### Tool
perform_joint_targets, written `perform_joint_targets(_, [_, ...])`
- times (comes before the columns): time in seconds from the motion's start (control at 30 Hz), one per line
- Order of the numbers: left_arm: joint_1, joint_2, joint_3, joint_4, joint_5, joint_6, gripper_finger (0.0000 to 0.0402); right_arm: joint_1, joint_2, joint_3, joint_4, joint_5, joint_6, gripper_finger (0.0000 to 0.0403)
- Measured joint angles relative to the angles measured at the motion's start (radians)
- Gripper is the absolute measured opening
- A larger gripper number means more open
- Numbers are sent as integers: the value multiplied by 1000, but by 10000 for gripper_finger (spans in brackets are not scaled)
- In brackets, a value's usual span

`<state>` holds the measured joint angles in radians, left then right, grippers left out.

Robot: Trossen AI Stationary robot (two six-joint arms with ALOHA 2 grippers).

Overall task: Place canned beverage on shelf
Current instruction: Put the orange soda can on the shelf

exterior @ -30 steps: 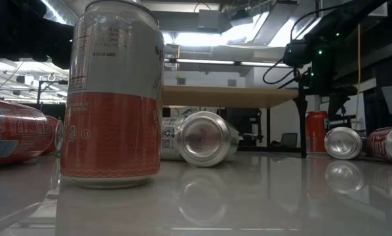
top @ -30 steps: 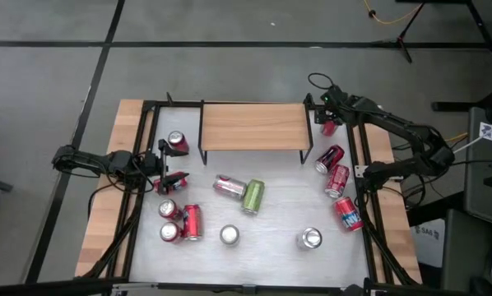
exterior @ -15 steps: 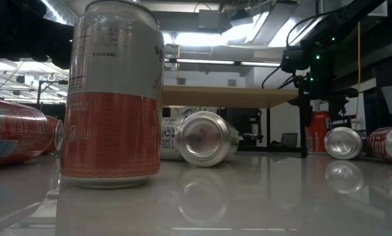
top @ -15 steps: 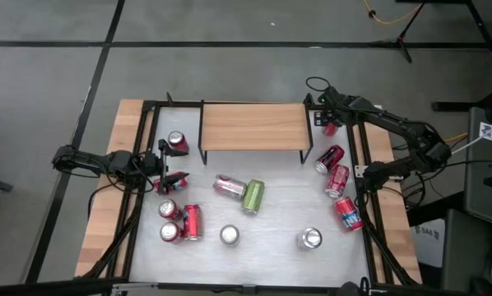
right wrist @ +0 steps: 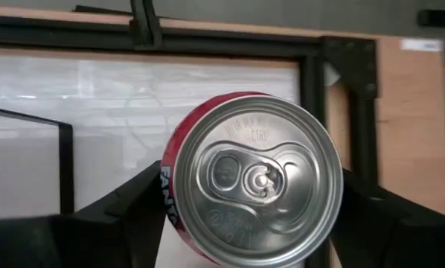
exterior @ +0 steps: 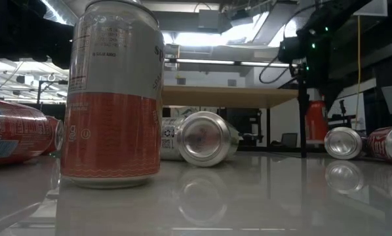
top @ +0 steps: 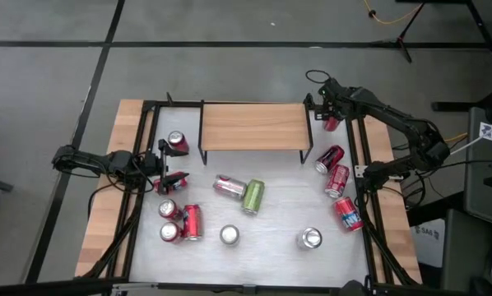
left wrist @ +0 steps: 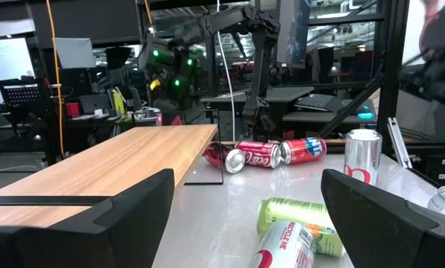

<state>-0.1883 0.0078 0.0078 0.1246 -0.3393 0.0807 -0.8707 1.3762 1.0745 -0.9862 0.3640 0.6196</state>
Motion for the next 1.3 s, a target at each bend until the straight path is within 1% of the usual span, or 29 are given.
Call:
perform_joint_targets(0.13, [0,0,0,0,0,0,336,0,-1,148,-115,6,0,281])
perform_joint_targets(0.33, [0,0,0,0,0,0,336,1,-2,409,-278,9,14,280])
perform_joint_targets(0.43, [0,0,0,0,0,0,336,3,-3,530,-335,-20,36,281])
perform_joint_targets(0.5, [0,0,0,0,0,0,336,29,-3,597,-345,-47,58,282])
perform_joint_targets(0.63, [0,0,0,1,0,0,336,119,-3,696,-348,-61,94,281])
perform_joint_targets(0.77, [0,0,0,19,0,1,336,230,-4,732,-329,-49,160,282])
perform_joint_targets(0.97, [0,0,0,91,16,0,336,375,19,732,-319,29,235,283])
perform_joint_targets(1.13, [0,0,0,136,80,-23,336,446,74,732,-317,44,251,284])
perform_joint_targets(1.3, [0,0,0,151,87,-79,336,467,143,732,-313,44,251,284])
